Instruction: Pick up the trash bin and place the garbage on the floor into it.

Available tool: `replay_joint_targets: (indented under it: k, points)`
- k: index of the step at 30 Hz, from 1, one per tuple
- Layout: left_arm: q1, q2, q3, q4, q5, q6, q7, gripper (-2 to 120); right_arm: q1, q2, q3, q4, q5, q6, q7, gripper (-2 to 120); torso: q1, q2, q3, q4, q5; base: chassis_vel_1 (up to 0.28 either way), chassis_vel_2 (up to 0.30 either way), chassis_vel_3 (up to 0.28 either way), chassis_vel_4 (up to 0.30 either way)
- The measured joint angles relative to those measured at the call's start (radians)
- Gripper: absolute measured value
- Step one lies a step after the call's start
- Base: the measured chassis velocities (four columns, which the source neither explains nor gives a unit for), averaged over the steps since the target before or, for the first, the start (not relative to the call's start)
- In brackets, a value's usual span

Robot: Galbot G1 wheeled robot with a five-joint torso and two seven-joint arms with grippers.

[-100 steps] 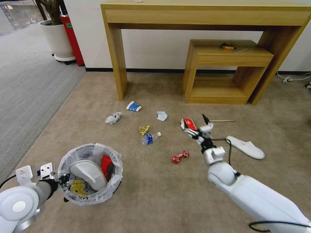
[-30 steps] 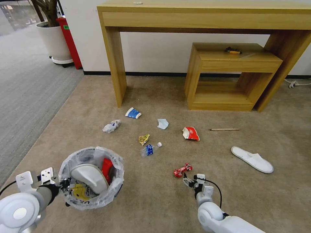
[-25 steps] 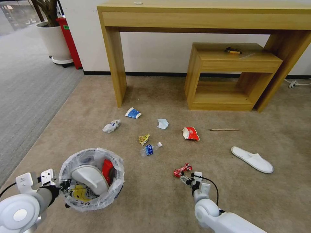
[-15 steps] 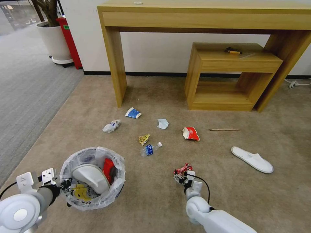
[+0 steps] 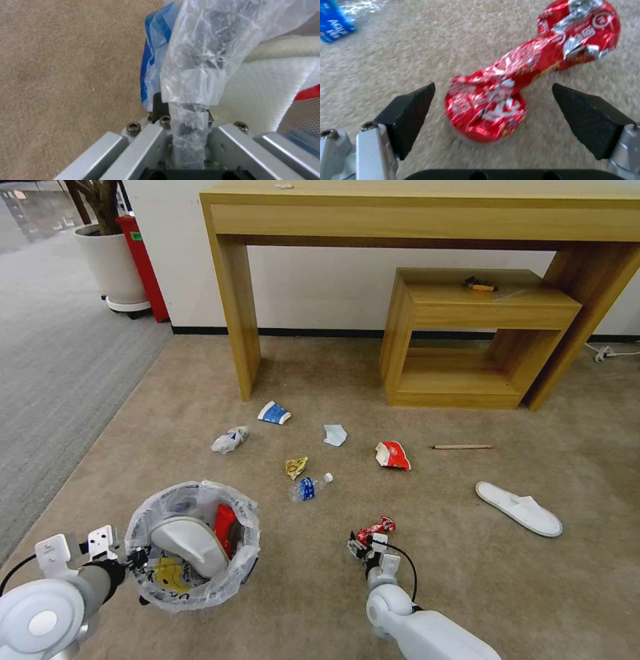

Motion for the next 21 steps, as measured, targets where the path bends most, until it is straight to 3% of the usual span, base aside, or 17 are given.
replay_joint_targets:
  k: [7, 9, 17, 21]
  points:
    - [-0.001, 0.001, 0.0, 0.0, 0.0, 0.0, 0.001, 0, 0.02, 0.006, 0.004, -0.029, -0.003, 0.004, -0.014, 88, 0.0, 0.0, 0.0, 0.0001, 0.0, 0.0, 0.0, 0.0, 0.0]
    - [-0.003, 0.002, 0.001, 0.0, 0.0, 0.0, 0.002, 0, 0.032, 0.015, 0.005, -0.048, -0.005, 0.005, -0.02, 72, 0.0, 0.0, 0.0, 0.0, 0.0, 0.0, 0.0, 0.0, 0.0]
    - [-0.009, 0.005, 0.007, 0.004, 0.001, 0.0, 0.002, 0, 0.055, 0.039, 0.007, -0.091, -0.018, 0.016, -0.032, 51, 0.0, 0.0, 0.0, 0.0, 0.0001, 0.0, 0.0, 0.0, 0.0]
    - [-0.01, 0.005, 0.008, 0.004, 0.001, 0.0, 0.003, 0, 0.058, 0.043, 0.007, -0.1, -0.027, 0.022, -0.033, 31, 0.0, 0.0, 0.0, 0.0001, 0.0001, 0.0, 0.0, 0.0, 0.0]
